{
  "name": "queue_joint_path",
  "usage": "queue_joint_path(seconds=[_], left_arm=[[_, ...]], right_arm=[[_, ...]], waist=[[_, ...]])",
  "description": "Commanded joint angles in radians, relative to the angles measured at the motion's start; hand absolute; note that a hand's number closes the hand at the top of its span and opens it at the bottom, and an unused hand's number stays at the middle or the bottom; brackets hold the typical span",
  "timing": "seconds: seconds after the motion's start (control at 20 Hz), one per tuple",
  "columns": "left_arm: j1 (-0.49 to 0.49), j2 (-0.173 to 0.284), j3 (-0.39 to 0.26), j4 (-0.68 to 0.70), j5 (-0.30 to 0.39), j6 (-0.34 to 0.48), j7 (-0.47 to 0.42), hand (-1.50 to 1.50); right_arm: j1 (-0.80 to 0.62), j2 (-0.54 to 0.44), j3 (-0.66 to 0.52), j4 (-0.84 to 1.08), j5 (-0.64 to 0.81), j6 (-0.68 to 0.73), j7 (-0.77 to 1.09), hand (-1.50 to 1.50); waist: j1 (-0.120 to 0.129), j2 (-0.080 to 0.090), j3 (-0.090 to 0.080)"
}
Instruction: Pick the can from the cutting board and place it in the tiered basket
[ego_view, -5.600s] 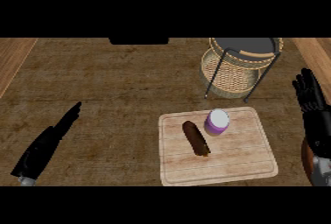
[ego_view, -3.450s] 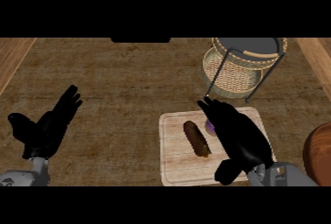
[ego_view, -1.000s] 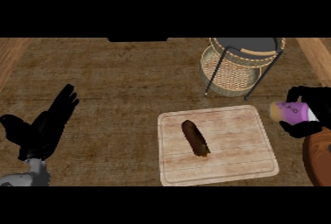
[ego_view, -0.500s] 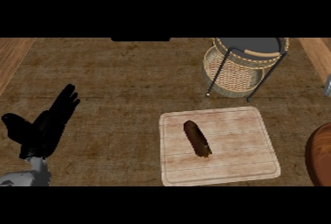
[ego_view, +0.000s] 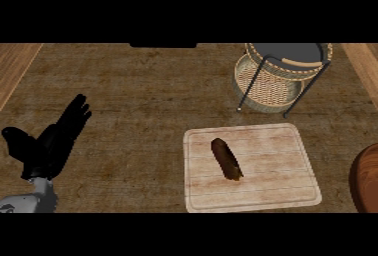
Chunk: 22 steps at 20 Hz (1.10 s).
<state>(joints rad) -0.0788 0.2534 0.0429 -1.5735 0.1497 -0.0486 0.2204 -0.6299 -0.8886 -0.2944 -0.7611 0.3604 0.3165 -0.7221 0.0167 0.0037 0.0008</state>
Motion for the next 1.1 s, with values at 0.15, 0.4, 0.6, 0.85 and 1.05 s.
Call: queue_joint_path(seconds=[0.15, 0.4, 0.6, 0.85, 1.05], left_arm=[[-0.008, -0.017, -0.003, -0.004, -0.035, 0.021, 0.011, 0.00], [0.007, -0.014, 0.015, 0.003, -0.014, -0.015, 0.000, 0.00], [-0.051, -0.032, 0.004, -0.003, -0.038, 0.023, 0.056, 0.00], [0.068, -0.046, 0.009, -0.003, -0.051, -0.019, -0.072, 0.00], [0.038, -0.060, -0.009, -0.044, -0.064, 0.006, 0.022, 0.00]], right_arm=[[-0.113, 0.116, 0.068, -0.186, -0.011, 0.049, 0.232, 1.50], [-0.137, 0.208, 0.115, -0.277, 0.007, 0.042, 0.409, 1.50], [-0.196, 0.308, 0.162, -0.320, 0.030, 0.002, 0.530, 1.50], [-0.180, 0.345, 0.180, -0.369, 0.054, 0.008, 0.618, 1.50], [-0.228, 0.379, 0.188, -0.303, 0.090, -0.020, 0.646, 1.50]], waist=[[-0.013, -0.007, -0.002], [-0.013, -0.006, -0.001], [-0.011, -0.004, -0.001], [-0.010, -0.004, -0.001], [-0.007, -0.003, -0.001]])
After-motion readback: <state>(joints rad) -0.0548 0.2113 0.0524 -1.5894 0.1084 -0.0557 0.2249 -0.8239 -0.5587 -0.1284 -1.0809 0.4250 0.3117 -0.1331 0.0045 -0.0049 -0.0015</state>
